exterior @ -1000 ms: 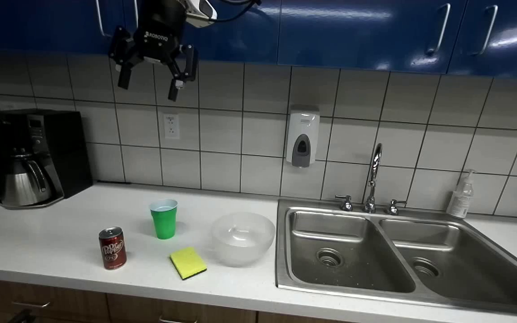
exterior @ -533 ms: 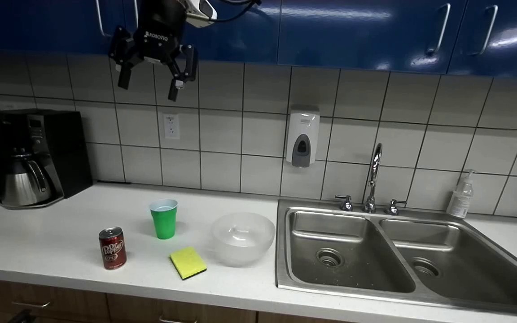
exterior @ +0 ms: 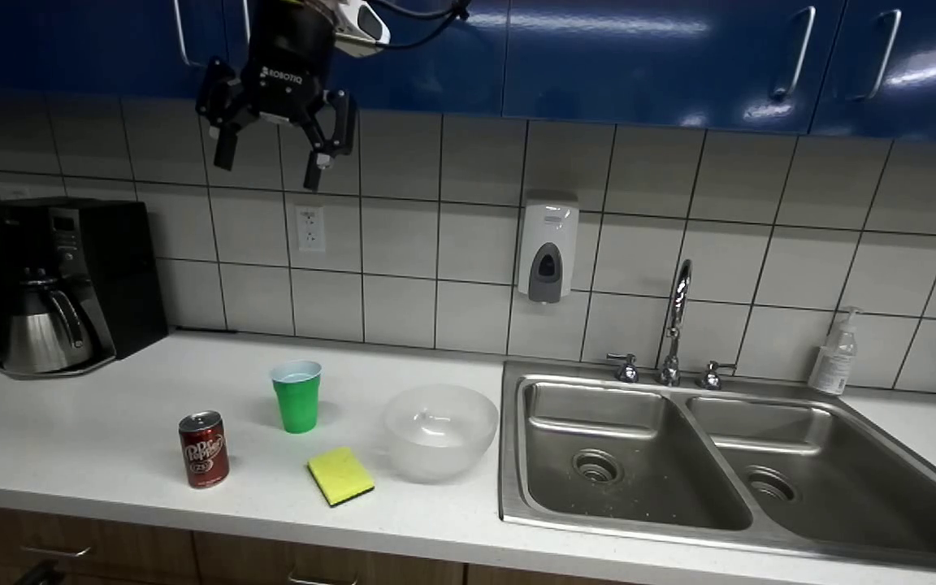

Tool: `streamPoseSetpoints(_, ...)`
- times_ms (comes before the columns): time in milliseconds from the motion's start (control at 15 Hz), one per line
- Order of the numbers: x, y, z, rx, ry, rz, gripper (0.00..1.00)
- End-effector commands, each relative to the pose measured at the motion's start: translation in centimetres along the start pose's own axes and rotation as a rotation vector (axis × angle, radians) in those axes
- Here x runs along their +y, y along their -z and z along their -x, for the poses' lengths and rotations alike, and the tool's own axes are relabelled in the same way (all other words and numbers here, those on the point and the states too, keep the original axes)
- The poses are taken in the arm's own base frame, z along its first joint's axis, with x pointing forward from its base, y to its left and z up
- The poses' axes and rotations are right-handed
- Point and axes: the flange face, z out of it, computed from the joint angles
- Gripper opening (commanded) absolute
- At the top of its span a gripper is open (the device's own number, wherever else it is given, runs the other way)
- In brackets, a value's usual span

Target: Put the can in the bowl

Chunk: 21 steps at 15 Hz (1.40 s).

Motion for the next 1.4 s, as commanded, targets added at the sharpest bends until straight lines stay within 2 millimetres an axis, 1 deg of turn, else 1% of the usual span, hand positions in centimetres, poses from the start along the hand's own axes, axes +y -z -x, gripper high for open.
streamPoseSetpoints(0,-1.1,-2.0,0.4,0.066,-0.017,0.020,1.00)
streamPoseSetpoints(267,-3.0,-5.0,-0.2,0.116,0.001,0.061,1.00)
streamPoseSetpoints(733,-7.7,-10.4,-1.5,0.200,0.049,0.142,1.00)
streamPoseSetpoints(1000,-10.3,-13.1,-3.1,0.229,0.059,0.180,1.00)
streamPoseSetpoints(1200,-12.1,-14.6,-4.3,0.244,0.060,0.196,1.00)
streamPoseSetpoints(1333,-13.0,-15.5,-5.3,0.244,0.063,0.206,1.00)
